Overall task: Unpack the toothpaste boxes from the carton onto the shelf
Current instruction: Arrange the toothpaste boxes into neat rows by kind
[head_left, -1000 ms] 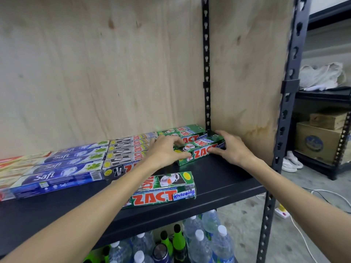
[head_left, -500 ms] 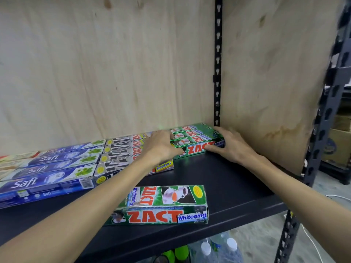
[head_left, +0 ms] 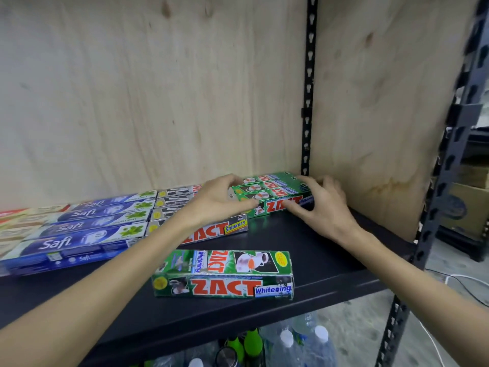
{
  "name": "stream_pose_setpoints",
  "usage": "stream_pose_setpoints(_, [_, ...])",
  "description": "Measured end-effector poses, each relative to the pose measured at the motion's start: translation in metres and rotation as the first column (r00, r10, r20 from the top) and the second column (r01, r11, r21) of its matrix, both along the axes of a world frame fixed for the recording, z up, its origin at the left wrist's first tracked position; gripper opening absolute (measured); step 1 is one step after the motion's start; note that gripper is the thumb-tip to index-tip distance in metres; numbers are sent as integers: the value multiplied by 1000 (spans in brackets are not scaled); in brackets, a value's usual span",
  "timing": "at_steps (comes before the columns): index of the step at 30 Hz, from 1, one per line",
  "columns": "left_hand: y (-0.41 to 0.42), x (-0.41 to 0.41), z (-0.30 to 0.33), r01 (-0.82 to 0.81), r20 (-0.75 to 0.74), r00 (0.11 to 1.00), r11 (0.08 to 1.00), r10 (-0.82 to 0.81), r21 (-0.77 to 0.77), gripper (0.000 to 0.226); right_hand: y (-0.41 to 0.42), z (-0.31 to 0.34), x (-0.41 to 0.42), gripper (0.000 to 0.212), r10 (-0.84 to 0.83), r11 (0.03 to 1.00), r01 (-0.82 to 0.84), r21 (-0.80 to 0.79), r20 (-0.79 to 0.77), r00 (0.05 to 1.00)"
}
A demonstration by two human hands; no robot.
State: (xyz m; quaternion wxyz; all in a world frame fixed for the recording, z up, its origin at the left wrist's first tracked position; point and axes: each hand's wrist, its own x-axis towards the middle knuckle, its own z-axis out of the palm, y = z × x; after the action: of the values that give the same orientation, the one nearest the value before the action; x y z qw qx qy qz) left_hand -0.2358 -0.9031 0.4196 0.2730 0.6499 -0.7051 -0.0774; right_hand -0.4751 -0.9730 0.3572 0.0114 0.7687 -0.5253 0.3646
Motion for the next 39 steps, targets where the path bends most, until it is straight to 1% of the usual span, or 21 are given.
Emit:
stream_pose_setpoints(2, [24, 7, 1, 18, -39, 999, 998, -20, -58, 63, 22, 0, 4, 73, 76, 997, -76, 13, 45, 996])
stream_pose_setpoints(4, [50, 14, 1, 27, -58, 998, 994, -33, -109, 55, 48, 1, 6, 65, 174, 983, -180, 38, 122, 977])
stream_pose_setpoints(6, [76, 24, -1, 47, -111, 992, 985, -66, -163, 39, 77, 3, 6, 51, 267, 958, -281, 49, 193, 944])
stream_pose_setpoints(8, [101, 35, -6, 74, -166, 980, 970, -114, -232, 20, 104, 5, 6, 33, 325, 936, -349, 44, 276, 905])
stream_pose_setpoints(9, [112, 41, -10, 81, -182, 975, 965, -130, -251, 15, 117, 5, 6, 29, 351, 921, -386, 57, 314, 882])
stream_pose_setpoints(10, [123, 47, -16, 88, -190, 972, 964, -138, -253, 15, 129, 5, 6, 30, 370, 903, -420, 86, 338, 865])
stream_pose_setpoints(12, [143, 58, -28, 95, -181, 974, 973, -134, -212, 22, 147, 0, 7, 35, 395, 875, -462, 146, 337, 855])
stream_pose_setpoints(15, [164, 71, -46, 123, -93, 987, 985, -135, -122, 39, 166, -8, 11, 36, 409, 861, -469, 199, 279, 869])
stream_pose_setpoints(17, [174, 78, -52, 133, -70, 987, 983, -142, -126, 44, 177, -8, 15, 38, 421, 856, -474, 205, 254, 871])
stream_pose_setpoints(20, [187, 86, -54, 118, -83, 988, 983, -130, -139, 44, 191, -7, 24, 40, 424, 856, -479, 196, 265, 866])
stream_pose_setpoints(23, [199, 90, -63, 43, -71, 996, 983, -56, -177, 43, 209, -11, 38, 41, 380, 891, -431, 146, 281, 881])
stream_pose_setpoints(25, [210, 85, -72, -83, -134, 990, 967, 52, -242, 41, 223, -12, 51, 40, 345, 910, -399, 117, 323, 881])
stream_pose_setpoints(27, [225, 74, -81, -224, -229, 961, 924, 156, -310, 37, 237, -15, 66, 45, 324, 919, -380, 100, 357, 876])
stream_pose_setpoints(28, [232, 66, -85, -269, -266, 947, 902, 183, -337, 35, 243, -16, 73, 48, 316, 922, -375, 98, 370, 874])
stream_pose_setpoints(29, [241, 59, -88, -293, -297, 936, 888, 190, -353, 33, 249, -18, 80, 50, 306, 924, -368, 101, 381, 873])
stream_pose_setpoints(31, [258, 46, -93, -289, -349, 923, 889, 160, -356, 31, 262, -19, 91, 51, 299, 925, -368, 96, 415, 859])
stream_pose_setpoints(34, [280, 33, -94, -226, -433, 899, 920, 70, -321, 41, 280, -19, 106, 47, 347, 894, -440, 91, 481, 805])
stream_pose_setpoints(36, [289, 33, -92, -194, -452, 891, 943, 54, -269, 49, 289, -19, 115, 45, 365, 857, -499, 127, 532, 764])
stream_pose_setpoints(38, [292, 42, -90, -202, -435, 896, 956, 94, -211, 57, 292, -18, 122, 35, 395, 781, -596, 188, 591, 703])
stream_pose_setpoints(39, [292, 49, -89, -211, -396, 911, 956, 116, -205, 61, 292, -17, 126, 33, 421, 733, -647, 209, 608, 673])
